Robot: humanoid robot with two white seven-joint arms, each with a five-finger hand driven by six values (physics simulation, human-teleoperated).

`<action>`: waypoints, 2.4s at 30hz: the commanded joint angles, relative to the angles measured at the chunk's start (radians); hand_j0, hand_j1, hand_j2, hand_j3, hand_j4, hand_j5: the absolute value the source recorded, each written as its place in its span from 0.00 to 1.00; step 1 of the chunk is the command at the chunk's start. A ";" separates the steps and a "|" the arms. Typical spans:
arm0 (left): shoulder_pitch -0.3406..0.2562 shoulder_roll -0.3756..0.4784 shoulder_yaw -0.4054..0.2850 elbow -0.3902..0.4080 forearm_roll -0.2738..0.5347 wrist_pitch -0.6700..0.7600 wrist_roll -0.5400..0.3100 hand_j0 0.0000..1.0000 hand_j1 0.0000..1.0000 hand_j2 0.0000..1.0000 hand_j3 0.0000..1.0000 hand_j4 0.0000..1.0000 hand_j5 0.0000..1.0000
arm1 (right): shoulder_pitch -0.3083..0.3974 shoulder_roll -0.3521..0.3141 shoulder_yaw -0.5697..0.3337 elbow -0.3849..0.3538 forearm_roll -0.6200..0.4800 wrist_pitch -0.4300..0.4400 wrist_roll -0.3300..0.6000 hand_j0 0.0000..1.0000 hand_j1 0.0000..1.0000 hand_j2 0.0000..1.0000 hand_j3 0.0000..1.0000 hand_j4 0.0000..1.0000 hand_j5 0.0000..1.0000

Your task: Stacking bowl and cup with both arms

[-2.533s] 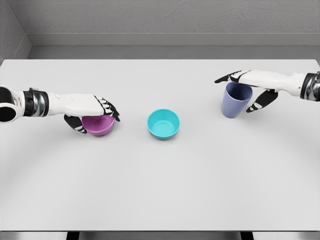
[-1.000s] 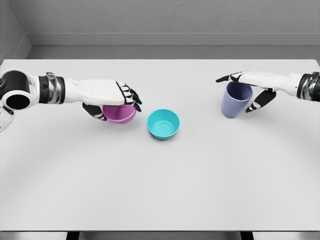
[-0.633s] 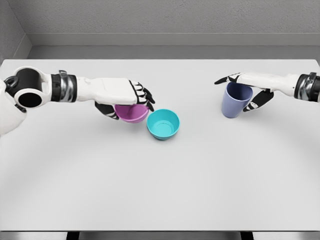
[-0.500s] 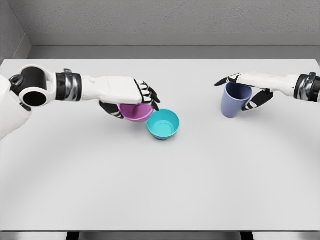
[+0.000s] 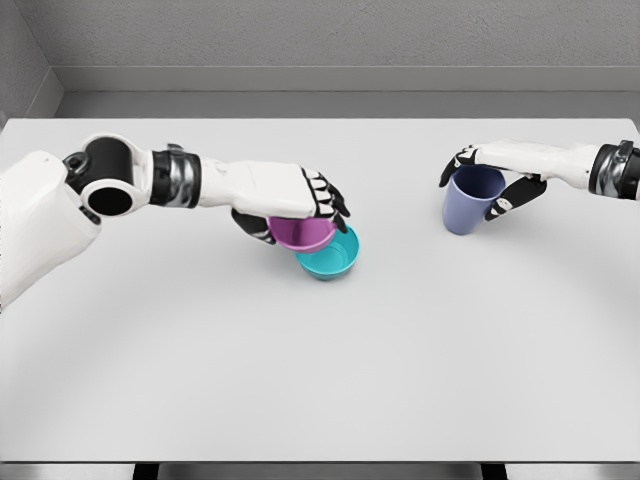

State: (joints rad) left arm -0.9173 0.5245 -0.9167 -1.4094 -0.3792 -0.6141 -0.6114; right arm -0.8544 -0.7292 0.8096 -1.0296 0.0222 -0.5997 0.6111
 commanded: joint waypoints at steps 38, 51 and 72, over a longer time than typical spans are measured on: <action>-0.003 -0.081 -0.005 0.064 -0.018 0.003 0.001 1.00 1.00 1.00 1.00 1.00 1.00 | -0.058 -0.022 0.008 -0.086 -0.013 -0.005 0.000 0.62 0.62 0.62 0.62 0.62 0.62; -0.006 0.049 0.095 -0.111 0.069 0.003 0.001 1.00 1.00 1.00 1.00 1.00 1.00 | -0.080 -0.044 0.008 -0.155 -0.016 -0.005 0.000 0.62 0.62 0.62 0.62 0.62 0.62; 0.566 0.286 0.722 -0.152 0.189 0.003 0.415 1.00 1.00 1.00 1.00 1.00 1.00 | -0.086 -0.072 0.006 -0.305 -0.021 -0.005 0.000 0.63 0.63 0.63 0.63 0.63 0.63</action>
State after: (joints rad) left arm -0.3482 0.8233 -0.2383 -1.5764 -0.1957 -0.6126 -0.2249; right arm -0.9403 -0.7971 0.8171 -1.3182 0.0096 -0.6073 0.6113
